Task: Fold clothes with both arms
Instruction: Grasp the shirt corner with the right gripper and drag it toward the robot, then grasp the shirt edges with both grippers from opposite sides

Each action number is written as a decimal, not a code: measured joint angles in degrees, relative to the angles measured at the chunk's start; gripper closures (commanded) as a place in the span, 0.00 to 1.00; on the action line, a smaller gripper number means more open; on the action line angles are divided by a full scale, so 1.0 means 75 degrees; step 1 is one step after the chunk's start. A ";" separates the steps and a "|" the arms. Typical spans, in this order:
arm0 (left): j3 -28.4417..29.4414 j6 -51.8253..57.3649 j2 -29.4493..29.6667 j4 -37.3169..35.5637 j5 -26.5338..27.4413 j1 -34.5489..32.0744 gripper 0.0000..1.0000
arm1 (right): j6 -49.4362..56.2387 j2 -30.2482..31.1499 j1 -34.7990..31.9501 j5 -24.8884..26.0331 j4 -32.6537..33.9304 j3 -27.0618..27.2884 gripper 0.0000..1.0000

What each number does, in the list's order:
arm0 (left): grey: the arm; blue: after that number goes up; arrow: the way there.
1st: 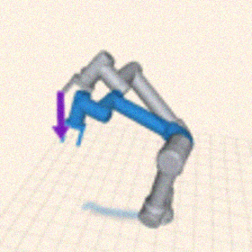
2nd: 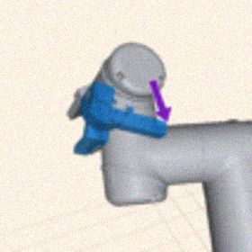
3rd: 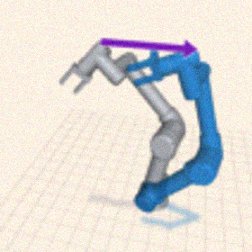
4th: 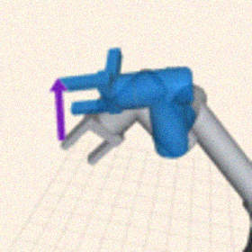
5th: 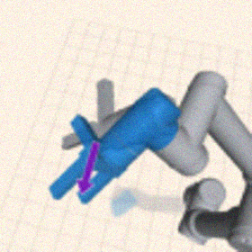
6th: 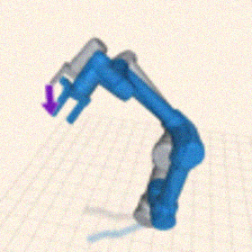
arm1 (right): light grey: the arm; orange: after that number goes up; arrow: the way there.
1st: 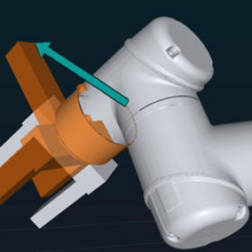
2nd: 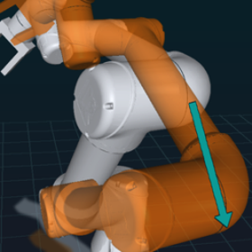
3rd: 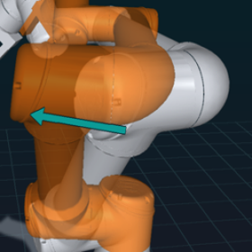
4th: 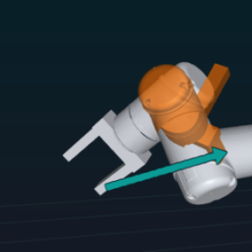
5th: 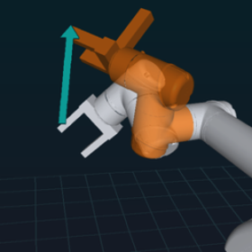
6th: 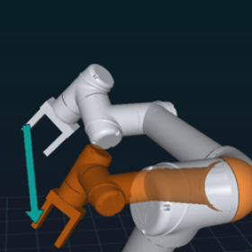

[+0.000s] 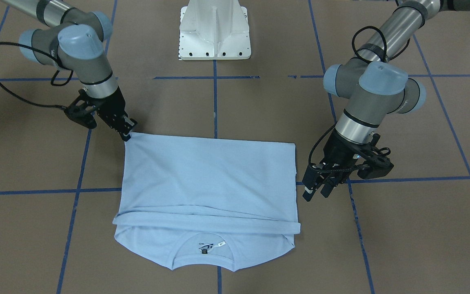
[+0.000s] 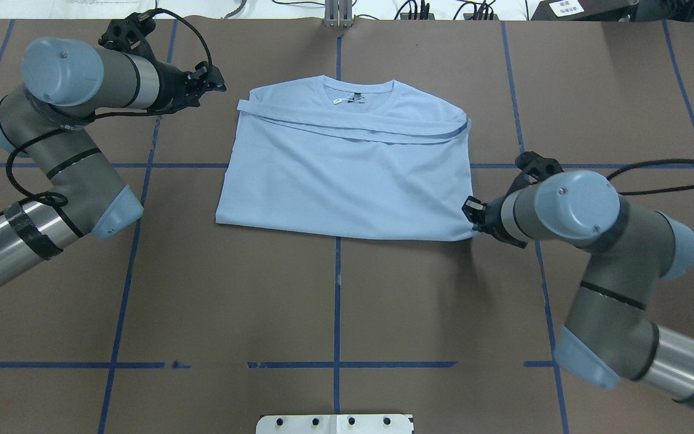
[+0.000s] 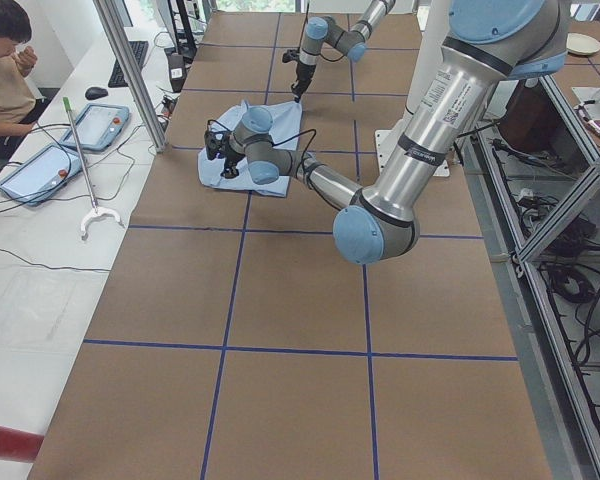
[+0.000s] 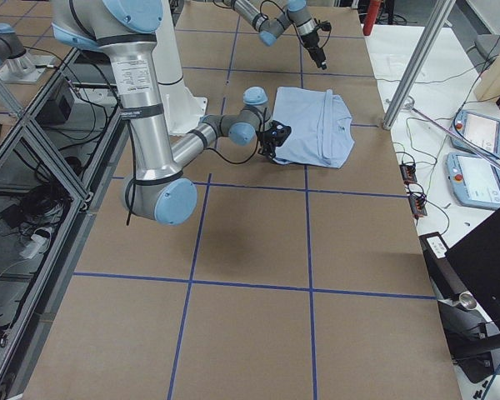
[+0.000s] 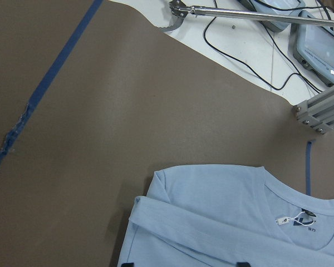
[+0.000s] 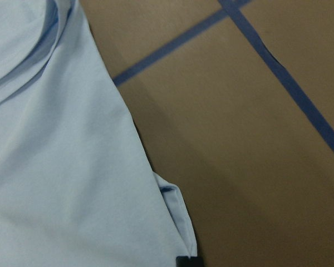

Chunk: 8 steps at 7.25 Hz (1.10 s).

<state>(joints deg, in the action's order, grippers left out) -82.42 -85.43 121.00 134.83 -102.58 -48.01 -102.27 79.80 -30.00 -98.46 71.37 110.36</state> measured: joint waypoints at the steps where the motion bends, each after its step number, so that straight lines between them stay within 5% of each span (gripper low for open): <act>1: -0.0173 -0.0003 -0.0061 0.0007 -0.0027 0.0008 0.31 | -0.0308 0.0816 0.0574 0.0112 0.0030 0.0979 1.00; 3: -0.1031 0.0007 -0.0507 0.0018 -0.0715 0.0047 0.30 | -0.0587 0.2168 0.1712 0.0105 0.0054 0.2270 1.00; 5: -0.1489 -0.0007 -0.0624 -0.0035 -0.1577 0.0102 0.24 | -0.0774 0.2622 0.3020 0.0078 0.0057 0.2869 0.88; 6: -0.1591 -0.0054 -0.0632 -0.0067 -0.1801 0.0231 0.22 | -0.1066 0.2649 0.3650 0.0089 0.0057 0.3173 0.03; 7: -0.1642 -0.0179 -0.0642 -0.0104 -0.1957 0.0420 0.10 | -0.1440 0.2661 0.4140 0.0132 0.0061 0.3328 0.00; 8: -0.1673 -0.0507 -0.0642 -0.0131 -0.2012 0.0637 0.10 | -0.1653 0.2679 0.4412 0.0178 0.0069 0.3374 0.00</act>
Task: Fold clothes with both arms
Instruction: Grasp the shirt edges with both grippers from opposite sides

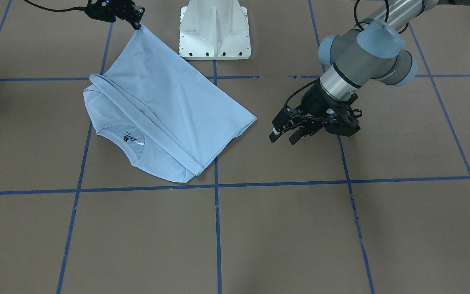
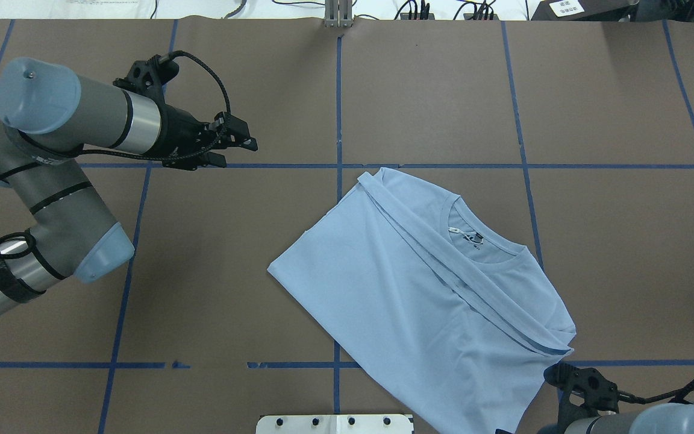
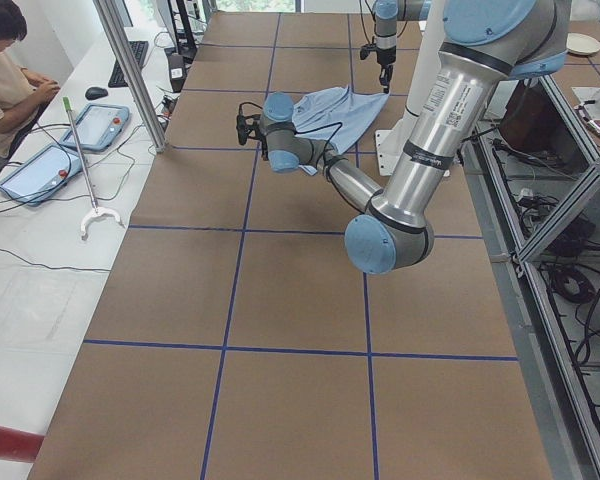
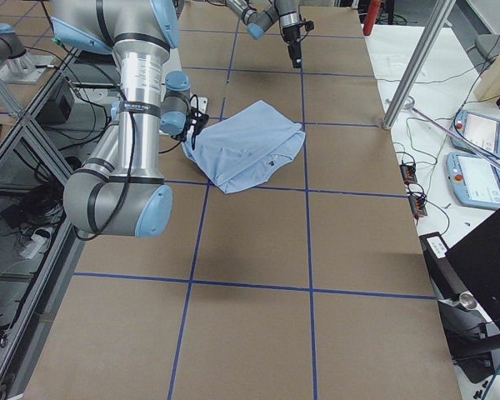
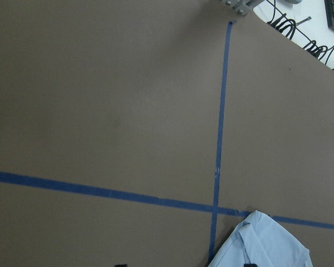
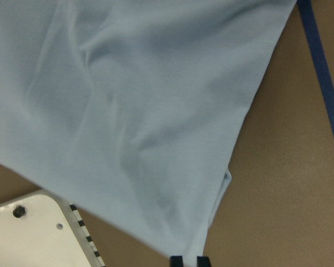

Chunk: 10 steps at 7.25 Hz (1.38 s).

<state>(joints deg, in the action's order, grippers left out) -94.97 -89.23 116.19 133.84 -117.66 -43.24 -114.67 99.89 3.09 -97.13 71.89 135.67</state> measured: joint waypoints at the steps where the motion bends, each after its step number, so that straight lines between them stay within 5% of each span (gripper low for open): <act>1: -0.0017 -0.0540 -0.0004 -0.0010 0.0007 0.0251 0.12 | -0.0081 0.0001 0.0051 0.0023 0.0007 0.0002 0.00; 2: -0.0054 -0.1060 -0.0068 -0.0049 0.0038 0.0549 0.12 | -0.0102 -0.0006 -0.0128 0.0031 0.0010 -0.0005 0.00; 3: -0.0104 -0.1454 -0.0170 -0.0105 0.0075 0.0864 0.00 | -0.0095 -0.0015 -0.0524 0.0034 0.0012 -0.0032 0.00; 5: -0.0207 -0.1819 -0.0272 -0.0270 0.0576 0.1583 0.00 | 0.0243 -0.0239 -0.1776 0.0034 0.0002 -0.0453 0.00; 8: -0.0198 -0.2178 -0.0342 -0.0629 0.1227 0.2322 0.14 | 0.1368 -0.1517 -0.3366 -0.0065 -0.0047 -0.1754 0.00; 10: -0.0180 -0.2220 -0.0331 -0.0798 0.1605 0.2600 0.25 | 0.1983 -0.1784 -0.3742 -0.0067 -0.0075 -0.1984 0.00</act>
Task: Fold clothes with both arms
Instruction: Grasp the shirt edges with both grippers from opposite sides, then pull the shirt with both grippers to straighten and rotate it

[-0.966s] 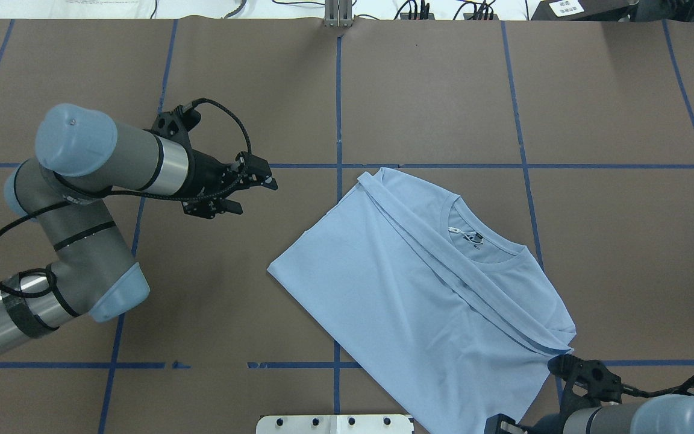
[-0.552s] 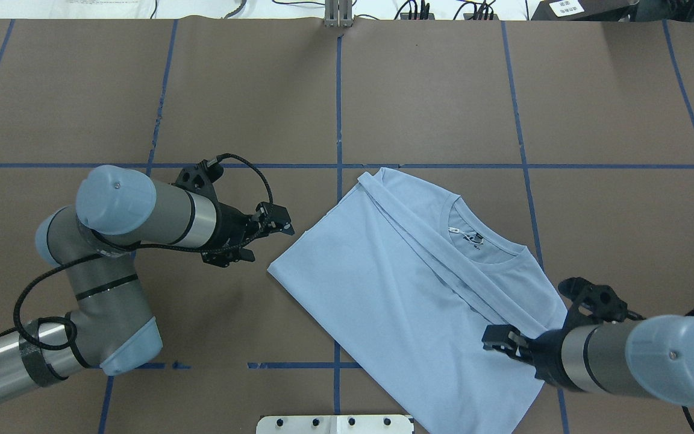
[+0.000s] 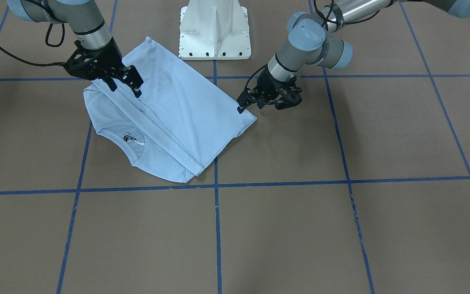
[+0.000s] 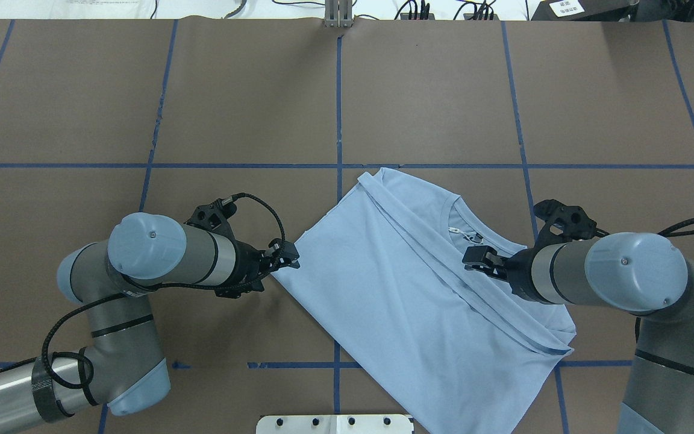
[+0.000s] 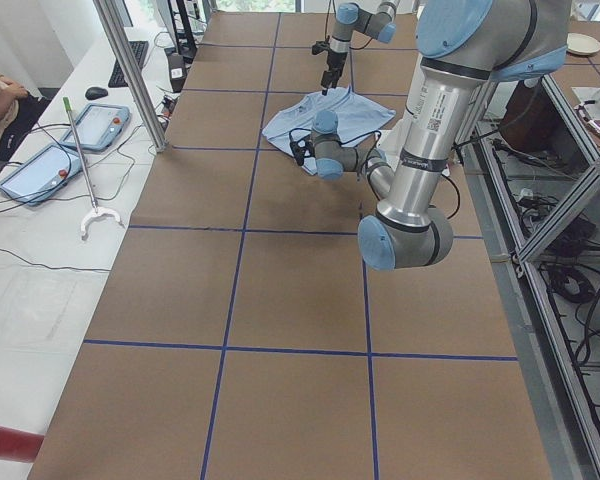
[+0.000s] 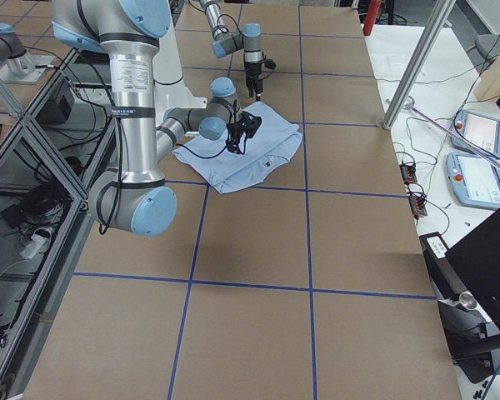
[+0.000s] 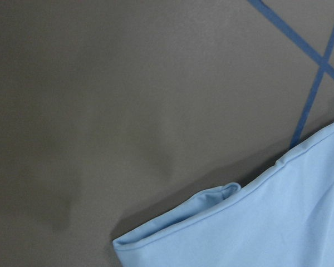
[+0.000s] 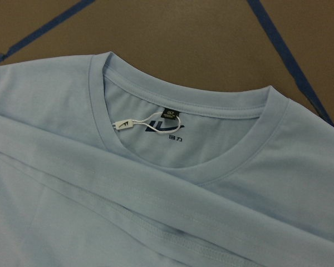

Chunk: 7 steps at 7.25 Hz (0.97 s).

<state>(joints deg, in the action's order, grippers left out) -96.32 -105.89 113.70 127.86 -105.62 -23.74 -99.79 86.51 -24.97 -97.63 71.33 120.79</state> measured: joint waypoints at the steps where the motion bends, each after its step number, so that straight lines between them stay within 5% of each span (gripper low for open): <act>1: 0.0003 -0.0002 0.0033 -0.0128 0.0139 0.0112 0.29 | 0.0119 -0.0032 -0.0078 -0.0006 -0.0007 -0.0053 0.00; 5: 0.0016 -0.0003 0.0090 -0.0425 0.0234 0.0200 0.75 | 0.0209 -0.0073 -0.0122 -0.0106 -0.0029 -0.0186 0.00; 6: 0.0017 -0.0003 0.0093 -0.0500 0.0239 0.0200 1.00 | 0.0243 -0.0073 -0.0133 -0.0178 -0.0030 -0.0189 0.00; 7: 0.0011 -0.0003 0.0096 -0.0586 0.0245 0.0190 1.00 | 0.0303 -0.0073 -0.0143 -0.0224 -0.0030 -0.0190 0.00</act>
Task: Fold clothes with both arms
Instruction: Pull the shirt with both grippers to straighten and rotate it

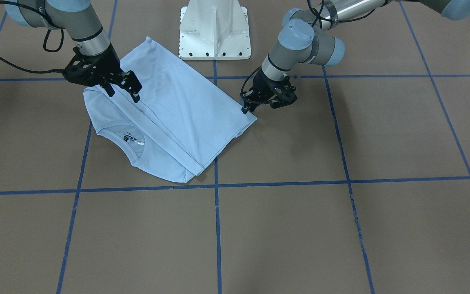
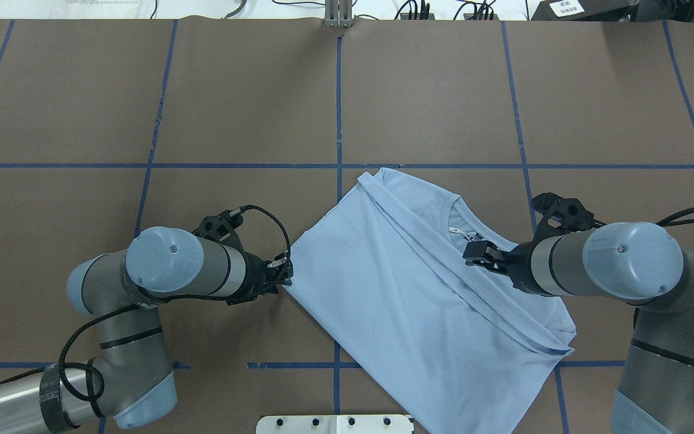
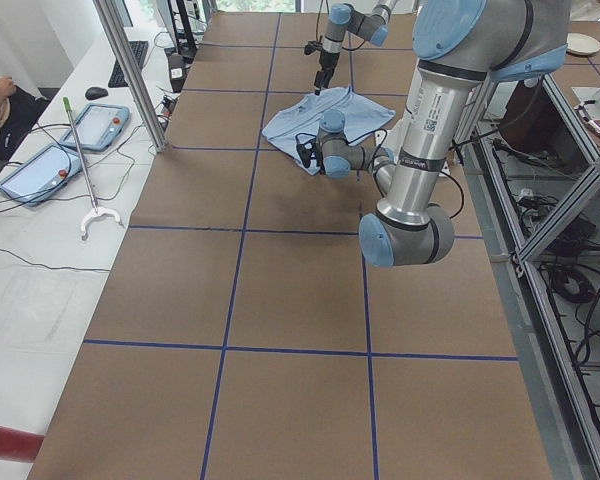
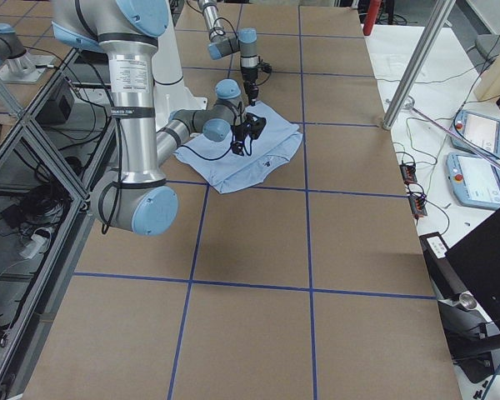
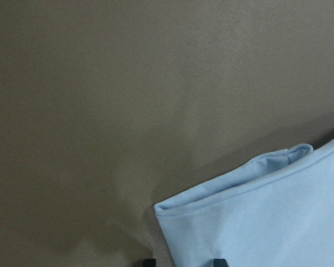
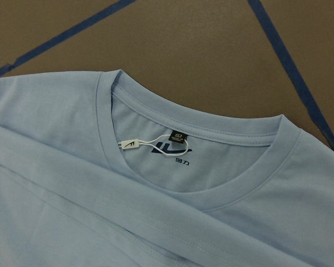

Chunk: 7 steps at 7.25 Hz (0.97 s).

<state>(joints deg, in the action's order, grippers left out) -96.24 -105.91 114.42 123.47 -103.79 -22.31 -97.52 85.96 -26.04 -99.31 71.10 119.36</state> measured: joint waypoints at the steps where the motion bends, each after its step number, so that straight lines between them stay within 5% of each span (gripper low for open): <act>1: -0.0035 0.0010 0.0005 -0.0120 0.0006 -0.0037 1.00 | 0.0035 0.0000 -0.0008 -0.0027 0.0000 0.0000 0.00; 5: -0.0484 0.1189 0.0087 -0.0723 -0.0036 -0.1066 1.00 | 0.0055 -0.0001 -0.0072 -0.0039 0.0000 -0.0001 0.00; 7: 0.0027 0.1888 0.0527 -0.0674 -0.0032 -0.1921 1.00 | -0.0002 -0.0160 -0.0160 -0.0030 -0.0093 0.0002 0.00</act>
<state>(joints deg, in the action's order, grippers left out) -96.04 -91.75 118.37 118.41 -104.03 -36.72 -97.53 84.76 -27.25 -99.53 70.40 119.38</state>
